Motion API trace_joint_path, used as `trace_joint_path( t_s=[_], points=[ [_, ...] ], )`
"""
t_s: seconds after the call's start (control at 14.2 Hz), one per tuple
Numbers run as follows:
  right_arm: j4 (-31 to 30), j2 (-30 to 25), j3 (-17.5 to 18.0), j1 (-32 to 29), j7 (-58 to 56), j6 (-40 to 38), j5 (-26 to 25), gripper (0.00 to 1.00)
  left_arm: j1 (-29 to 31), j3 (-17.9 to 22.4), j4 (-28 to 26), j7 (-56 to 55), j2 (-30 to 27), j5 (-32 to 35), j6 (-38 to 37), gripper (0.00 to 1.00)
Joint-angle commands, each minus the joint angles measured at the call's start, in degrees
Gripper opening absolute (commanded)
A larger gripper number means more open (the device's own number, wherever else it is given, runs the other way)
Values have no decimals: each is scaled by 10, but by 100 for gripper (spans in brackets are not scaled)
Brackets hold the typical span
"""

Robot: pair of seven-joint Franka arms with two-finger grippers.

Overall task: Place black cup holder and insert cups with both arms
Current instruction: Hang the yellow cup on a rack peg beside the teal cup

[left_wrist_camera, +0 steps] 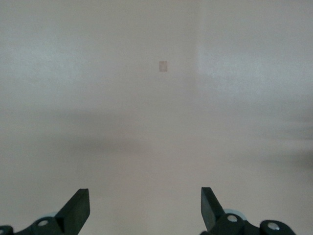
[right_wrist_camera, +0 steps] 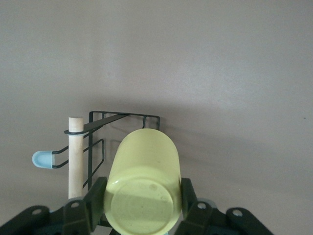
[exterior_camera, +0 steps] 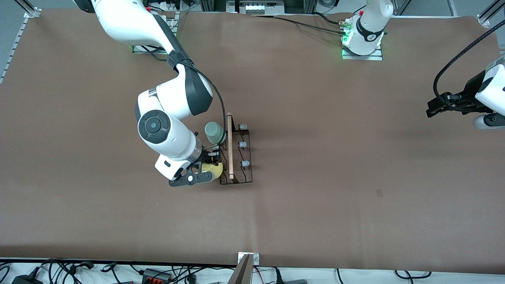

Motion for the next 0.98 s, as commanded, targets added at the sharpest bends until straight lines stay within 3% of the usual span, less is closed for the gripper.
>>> trace_joint_path(
  t_s=[0.0,0.28,0.35,0.42,0.49,0.91],
  points=[
    [3,7,-2,6,9,4,-6,29,3,1,6,14,0,-1,-8,100],
    [2,19,-3,5,-2,30,-7,30,3,1,6,14,-1,-1,-8,100],
    [3,23,-2,4,5,31,-6,42,3,1,6,14,-1,-1,-8,100],
    [3,26,-3,6,9,31,-6,95,3,1,6,14,0,-1,-8,100],
    [3,26,-3,6,23,31,-6,100,3,1,6,14,-1,-1,-8,100],
    [7,1,-17,-3,33,-24,-13,100,3,1,6,14,0,-1,-9,100]
  ],
)
